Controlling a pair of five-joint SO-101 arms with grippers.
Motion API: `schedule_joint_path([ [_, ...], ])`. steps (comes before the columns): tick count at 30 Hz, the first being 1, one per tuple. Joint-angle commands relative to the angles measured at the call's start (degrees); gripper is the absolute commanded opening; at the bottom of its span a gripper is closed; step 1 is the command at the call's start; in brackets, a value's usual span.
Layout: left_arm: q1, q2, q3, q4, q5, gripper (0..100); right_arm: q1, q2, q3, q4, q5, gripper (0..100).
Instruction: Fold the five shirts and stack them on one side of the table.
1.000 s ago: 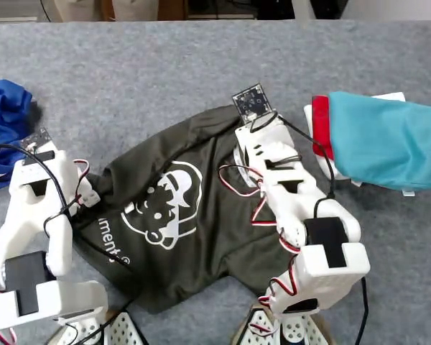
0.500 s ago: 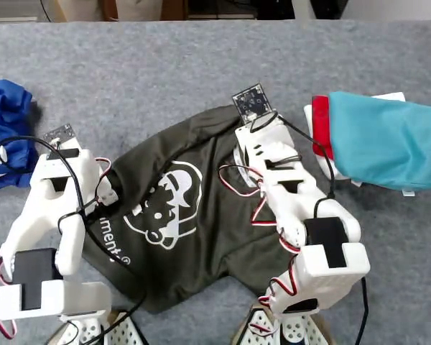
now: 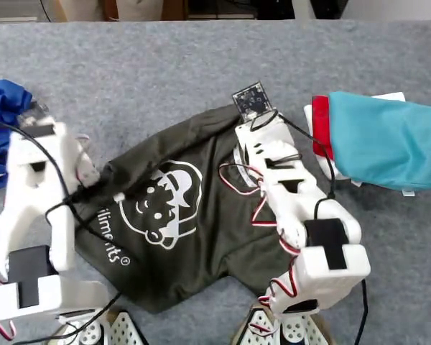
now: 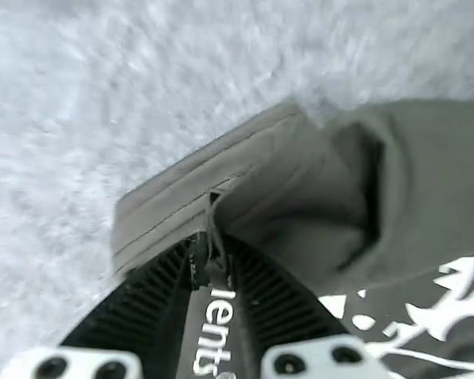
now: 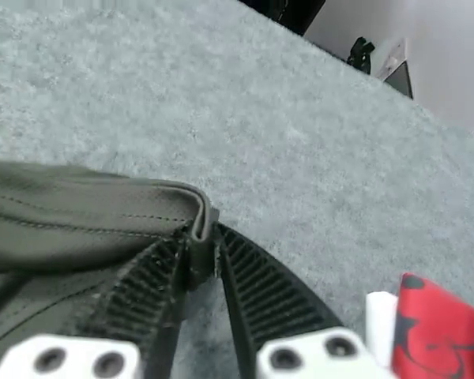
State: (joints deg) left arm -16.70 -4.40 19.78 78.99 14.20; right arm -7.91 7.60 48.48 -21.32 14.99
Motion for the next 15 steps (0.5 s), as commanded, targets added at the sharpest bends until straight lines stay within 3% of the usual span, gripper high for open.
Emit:
schedule_joint_path([
  [1,-2.5,-0.2,-17.9,11.2,-2.9,2,2.2,-9.6,-2.8,-0.9,0.3,0.2],
  [5,-4.0,-0.2,-38.9,21.6,-5.4,2,5.0,-27.0,-2.9,-0.9,0.3,0.2],
  [11,-10.0,-7.4,-63.0,21.8,-5.5,2,6.2,-56.2,-4.6,0.4,0.6,0.2],
  [15,-11.0,-14.8,-69.5,21.8,-5.5,2,6.3,-68.5,-14.0,9.8,2.5,0.2],
])
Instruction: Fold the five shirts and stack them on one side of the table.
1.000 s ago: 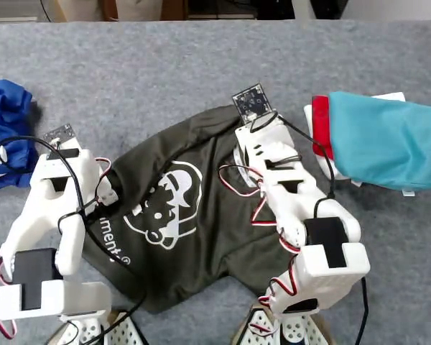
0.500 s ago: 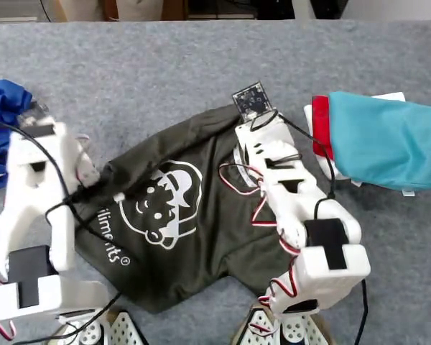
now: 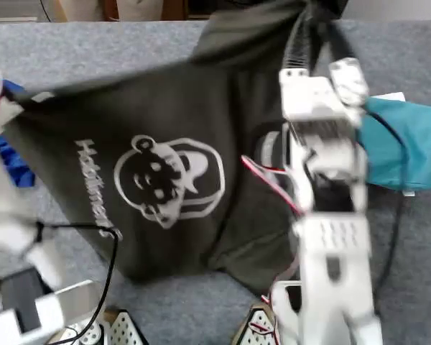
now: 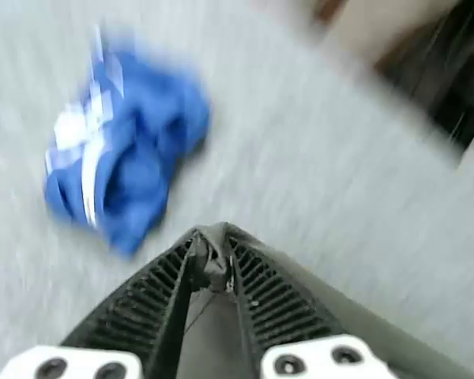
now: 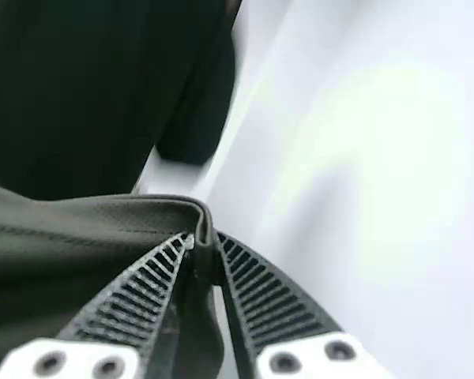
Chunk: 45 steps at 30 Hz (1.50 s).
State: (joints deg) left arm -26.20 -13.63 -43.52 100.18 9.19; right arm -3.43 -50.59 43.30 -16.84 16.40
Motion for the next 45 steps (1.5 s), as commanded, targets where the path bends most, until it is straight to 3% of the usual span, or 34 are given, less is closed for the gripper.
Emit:
schedule_joint_path([
  [1,-1.8,-7.6,-6.9,0.6,-0.5,2,1.8,-12.1,-12.4,8.2,1.1,0.2],
  [9,-1.6,-22.6,-11.8,0.5,-2.2,2,1.9,-7.9,-45.8,28.4,4.7,0.2],
  [22,-1.8,-28.1,-13.4,-7.3,-7.6,2,1.5,16.6,-82.8,32.1,10.8,0.3],
  [27,-1.8,-29.1,-13.4,-4.0,-7.6,2,1.1,18.2,-84.4,32.1,10.3,0.3],
  [36,-1.5,-35.8,-12.8,-3.5,-7.6,2,-6.5,18.1,-84.3,37.5,10.0,0.3],
  [45,-1.4,-36.4,-13.3,-3.5,-7.6,2,-7.1,17.9,-84.4,42.1,9.6,0.2],
])
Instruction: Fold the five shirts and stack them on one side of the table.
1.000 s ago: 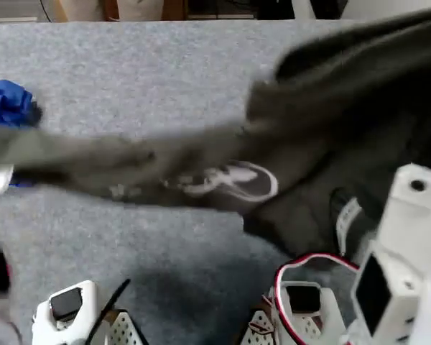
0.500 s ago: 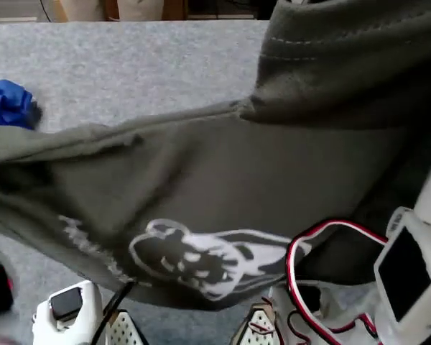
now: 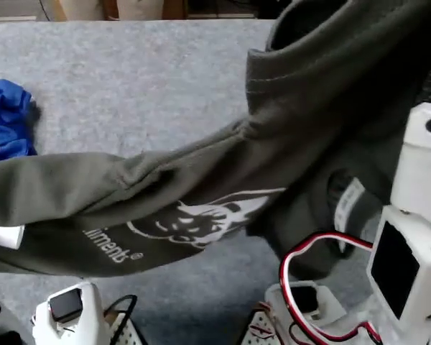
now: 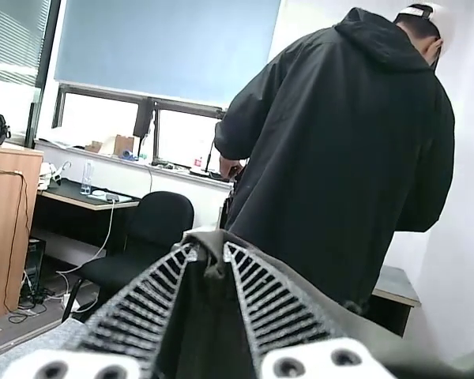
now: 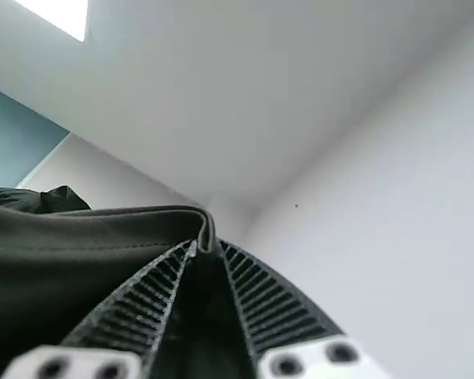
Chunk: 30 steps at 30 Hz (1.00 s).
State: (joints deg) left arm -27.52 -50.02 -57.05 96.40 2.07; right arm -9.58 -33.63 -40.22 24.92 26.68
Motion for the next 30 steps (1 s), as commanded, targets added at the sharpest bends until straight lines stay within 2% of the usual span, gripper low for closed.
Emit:
schedule_joint_path([
  [1,-0.1,-0.1,0.2,0.4,-0.4,2,-0.9,0.9,-0.9,0.4,-0.7,0.2],
  [7,-0.1,-3.9,5.6,2.1,-0.4,2,-0.8,-2.7,2.7,3.0,-6.0,0.2],
  [13,-0.1,-3.7,17.8,1.5,-0.3,2,-0.8,-6.3,17.2,4.7,-8.1,0.2],
  [17,0.1,-3.7,31.5,-5.9,0.0,2,-0.7,-6.8,30.5,1.6,-10.5,0.2],
  [20,4.4,-3.2,48.8,-17.8,0.1,2,-0.6,-6.3,44.9,-10.1,-12.8,0.2],
  [24,9.6,-1.1,73.8,-39.7,0.1,2,-0.6,-1.9,62.2,-31.6,-12.7,0.2],
  [27,10.5,2.5,88.4,-60.4,0.1,2,-0.7,5.8,66.5,-42.0,-12.8,0.2],
  [30,10.3,8.2,95.5,-80.3,0.1,2,-0.6,14.5,63.3,-45.5,-13.1,0.2],
])
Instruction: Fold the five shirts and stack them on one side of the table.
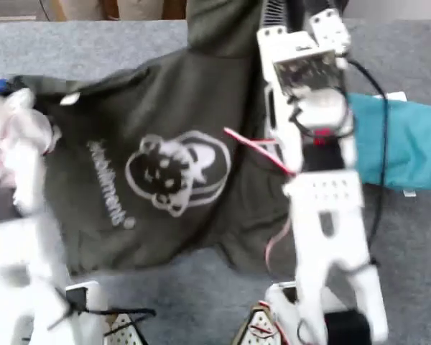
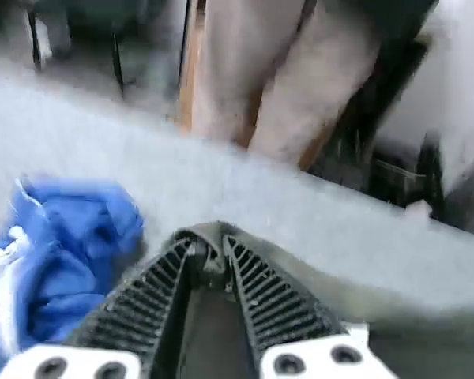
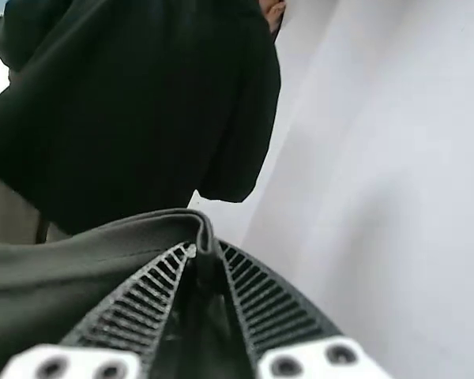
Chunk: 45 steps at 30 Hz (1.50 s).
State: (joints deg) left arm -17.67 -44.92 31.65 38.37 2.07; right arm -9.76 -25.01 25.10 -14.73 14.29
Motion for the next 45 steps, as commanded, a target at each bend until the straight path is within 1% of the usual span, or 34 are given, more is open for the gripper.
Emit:
schedule_joint_path([
  [1,0.4,5.3,7.0,-26.2,0.2,2,-0.4,8.6,-4.4,-5.9,-0.7,0.2],
  [3,0.4,9.7,5.2,-30.3,1.3,2,-0.4,14.1,-9.5,-5.9,-0.7,0.2],
  [6,0.3,15.8,-1.8,-30.1,3.7,2,-0.3,20.7,-17.2,-5.8,-0.6,0.2],
  [8,0.2,18.9,-7.0,-27.1,3.8,2,-0.3,23.4,-21.7,-3.5,-0.4,0.2],
  [10,0.2,21.0,-11.7,-22.0,3.9,2,-0.3,24.7,-25.5,1.9,-0.6,0.2],
  [12,0.4,21.3,-14.7,-16.1,3.9,2,-0.3,24.7,-28.2,8.7,-0.6,0.2],
  [15,0.7,21.1,-14.9,-9.8,3.8,2,0.1,22.7,-29.7,19.6,-0.4,0.2],
  [19,0.5,19.5,-12.5,-2.0,3.7,2,1.5,16.5,-29.3,36.1,-0.4,0.2],
  [22,0.6,16.5,-9.1,3.9,3.7,2,3.6,10.9,-29.5,51.4,-0.2,0.3],
  [24,0.8,14.2,-5.8,6.9,3.7,2,4.1,7.2,-29.4,60.4,2.2,0.3],
  [26,0.8,11.7,-1.8,8.8,3.7,2,3.9,3.6,-28.8,69.5,6.2,0.3],
  [28,0.7,9.4,2.6,10.4,3.5,2,3.6,-0.1,-27.6,78.2,8.6,0.3],
  [29,0.8,8.1,5.1,11.1,2.7,2,3.6,-2.0,-26.7,81.9,9.6,0.3],
  [31,2.5,5.7,10.3,12.7,-0.2,2,3.6,-5.6,-23.6,86.0,10.3,0.3],
  [34,5.5,1.6,18.2,14.5,-5.5,2,4.1,-11.7,-16.0,89.2,10.9,0.3],
  [36,6.4,-1.1,23.0,14.4,-7.3,2,3.7,-16.7,-8.6,90.6,12.3,0.3],
  [42,6.5,-6.5,32.4,14.3,-7.6,2,4.1,-34.8,14.1,91.2,12.7,0.3],
  [45,5.5,-7.0,34.2,14.3,-7.4,2,4.1,-44.5,22.8,92.7,15.2,0.3],
])
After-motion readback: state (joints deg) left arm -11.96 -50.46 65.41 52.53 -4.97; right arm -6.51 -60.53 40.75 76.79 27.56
